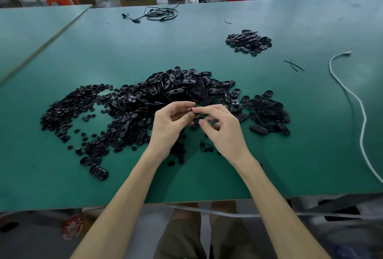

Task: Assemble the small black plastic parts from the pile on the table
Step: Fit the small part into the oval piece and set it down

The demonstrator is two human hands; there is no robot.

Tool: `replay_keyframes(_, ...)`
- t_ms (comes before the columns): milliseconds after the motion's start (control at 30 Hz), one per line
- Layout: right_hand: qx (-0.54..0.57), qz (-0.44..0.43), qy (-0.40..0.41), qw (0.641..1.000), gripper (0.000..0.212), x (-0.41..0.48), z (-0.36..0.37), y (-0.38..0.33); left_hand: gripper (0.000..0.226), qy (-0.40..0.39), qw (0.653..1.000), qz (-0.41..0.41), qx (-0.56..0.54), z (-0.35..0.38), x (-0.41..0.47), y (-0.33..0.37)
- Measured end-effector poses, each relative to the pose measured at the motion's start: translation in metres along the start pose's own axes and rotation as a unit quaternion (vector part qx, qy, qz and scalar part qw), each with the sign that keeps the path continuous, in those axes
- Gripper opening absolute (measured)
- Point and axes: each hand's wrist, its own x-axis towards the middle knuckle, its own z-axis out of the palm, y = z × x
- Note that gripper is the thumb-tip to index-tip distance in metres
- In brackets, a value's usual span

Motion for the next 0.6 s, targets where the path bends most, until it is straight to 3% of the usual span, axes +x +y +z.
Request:
replay_keyframes(200, 0.024, -0.002, 0.028, 0.999, 0.039, 0.0014, 0.0003, -0.0005, 0.021, -0.001, 1.000, -0.003, 0.015, 0.0020, -0.0013, 0.0023)
replay_keyframes(600, 0.061, 0.035, 0.053, 0.996, 0.022, 0.0013, -0.0028, -0.0001, 0.020, -0.040, 0.998, 0.004, 0.044, 0.0044, -0.0026, 0.0037)
